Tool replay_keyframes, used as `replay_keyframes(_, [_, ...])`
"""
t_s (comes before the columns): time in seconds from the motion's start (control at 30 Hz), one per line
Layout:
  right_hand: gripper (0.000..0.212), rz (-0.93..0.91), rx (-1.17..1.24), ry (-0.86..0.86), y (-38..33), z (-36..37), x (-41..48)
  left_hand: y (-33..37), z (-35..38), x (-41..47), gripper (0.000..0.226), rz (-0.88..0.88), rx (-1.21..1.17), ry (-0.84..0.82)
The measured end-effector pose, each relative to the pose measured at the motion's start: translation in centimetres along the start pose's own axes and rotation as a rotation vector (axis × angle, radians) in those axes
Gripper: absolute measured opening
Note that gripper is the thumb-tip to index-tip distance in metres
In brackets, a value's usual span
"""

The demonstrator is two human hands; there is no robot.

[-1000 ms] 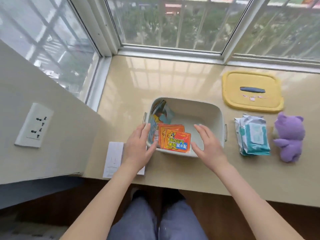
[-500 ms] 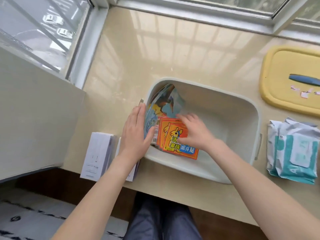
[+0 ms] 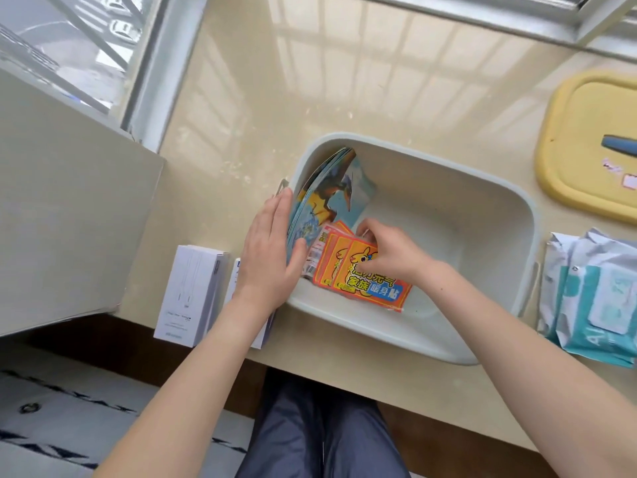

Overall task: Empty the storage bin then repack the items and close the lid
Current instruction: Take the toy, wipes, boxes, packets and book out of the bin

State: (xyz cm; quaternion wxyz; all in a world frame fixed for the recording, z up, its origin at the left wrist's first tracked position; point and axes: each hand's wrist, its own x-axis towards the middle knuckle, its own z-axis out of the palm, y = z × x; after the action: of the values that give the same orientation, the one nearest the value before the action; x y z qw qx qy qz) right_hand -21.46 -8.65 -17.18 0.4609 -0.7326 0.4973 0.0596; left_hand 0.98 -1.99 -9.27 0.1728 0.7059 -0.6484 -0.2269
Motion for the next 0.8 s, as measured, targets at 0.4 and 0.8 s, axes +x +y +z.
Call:
replay_keyframes(0.4, [0.025, 0.056, 0.201, 0.069, 0.2, 1.1, -0.8, -0.3, 0.4, -0.1, 0.068, 0.022, 0.005, 0.024])
replay_keyframes(0.8, [0.024, 0.081, 0.253, 0.078, 1.1, 1.1, -1.4, -0.3, 0.4, -0.1, 0.068, 0.038, 0.019, 0.030])
